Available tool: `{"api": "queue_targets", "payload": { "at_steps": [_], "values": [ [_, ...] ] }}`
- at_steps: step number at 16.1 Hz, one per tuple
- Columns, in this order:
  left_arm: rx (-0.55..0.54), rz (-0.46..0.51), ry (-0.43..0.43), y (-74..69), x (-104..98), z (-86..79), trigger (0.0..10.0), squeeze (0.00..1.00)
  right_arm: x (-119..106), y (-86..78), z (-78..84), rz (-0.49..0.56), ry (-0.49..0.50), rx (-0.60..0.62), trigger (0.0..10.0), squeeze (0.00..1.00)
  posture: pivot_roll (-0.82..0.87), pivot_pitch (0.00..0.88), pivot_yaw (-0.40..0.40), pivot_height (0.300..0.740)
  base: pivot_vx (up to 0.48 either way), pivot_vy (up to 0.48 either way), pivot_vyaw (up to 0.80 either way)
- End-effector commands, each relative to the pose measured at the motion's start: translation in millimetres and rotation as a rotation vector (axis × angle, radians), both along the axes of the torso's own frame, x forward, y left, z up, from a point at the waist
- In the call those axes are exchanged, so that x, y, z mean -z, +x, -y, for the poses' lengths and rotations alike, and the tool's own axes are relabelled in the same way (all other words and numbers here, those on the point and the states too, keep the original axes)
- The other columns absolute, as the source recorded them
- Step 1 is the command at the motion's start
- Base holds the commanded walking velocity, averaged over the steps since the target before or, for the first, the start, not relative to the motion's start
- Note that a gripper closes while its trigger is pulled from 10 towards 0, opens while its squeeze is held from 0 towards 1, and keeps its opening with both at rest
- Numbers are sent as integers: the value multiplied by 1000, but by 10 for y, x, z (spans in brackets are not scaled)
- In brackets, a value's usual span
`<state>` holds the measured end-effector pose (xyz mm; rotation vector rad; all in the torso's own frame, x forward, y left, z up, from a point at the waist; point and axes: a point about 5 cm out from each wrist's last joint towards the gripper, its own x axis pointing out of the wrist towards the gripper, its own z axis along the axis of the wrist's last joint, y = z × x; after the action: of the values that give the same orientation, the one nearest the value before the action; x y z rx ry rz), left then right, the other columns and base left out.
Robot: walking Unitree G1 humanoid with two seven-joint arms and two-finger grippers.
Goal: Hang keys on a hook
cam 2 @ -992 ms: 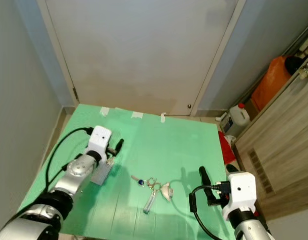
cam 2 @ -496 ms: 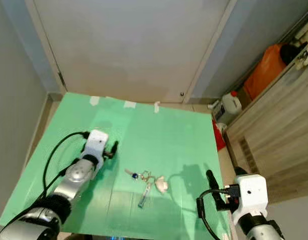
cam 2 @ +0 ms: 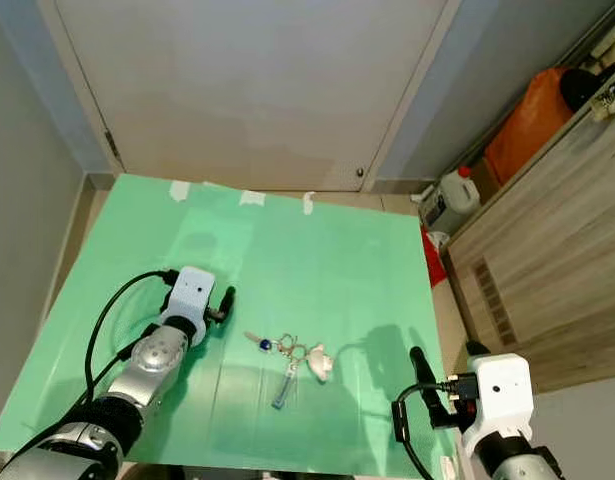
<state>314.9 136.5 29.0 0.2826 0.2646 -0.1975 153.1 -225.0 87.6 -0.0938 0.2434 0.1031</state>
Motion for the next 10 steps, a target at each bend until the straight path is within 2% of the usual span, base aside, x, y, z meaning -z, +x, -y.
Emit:
{"api": "queue_targets", "payload": {
  "at_steps": [1, 9, 10],
  "values": [
    [-8, -40, 1, -76, 101, 17, 10000, 0, -19, -36, 30, -16, -15, 1, 10000, 0, -304, 265, -143, 740, 0, 0, 0],
    [-16, -67, 0, -126, 164, 28, 10000, 0, -29, -72, 8, -29, -12, -3, 10000, 0, -304, 268, -139, 740, 0, 0, 0],
    [-15, -75, -3, -132, 174, 31, 3686, 0, -29, -74, 8, -31, -13, -2, 10000, 0, -307, 267, -138, 740, 0, 0, 0]
  ]
}}
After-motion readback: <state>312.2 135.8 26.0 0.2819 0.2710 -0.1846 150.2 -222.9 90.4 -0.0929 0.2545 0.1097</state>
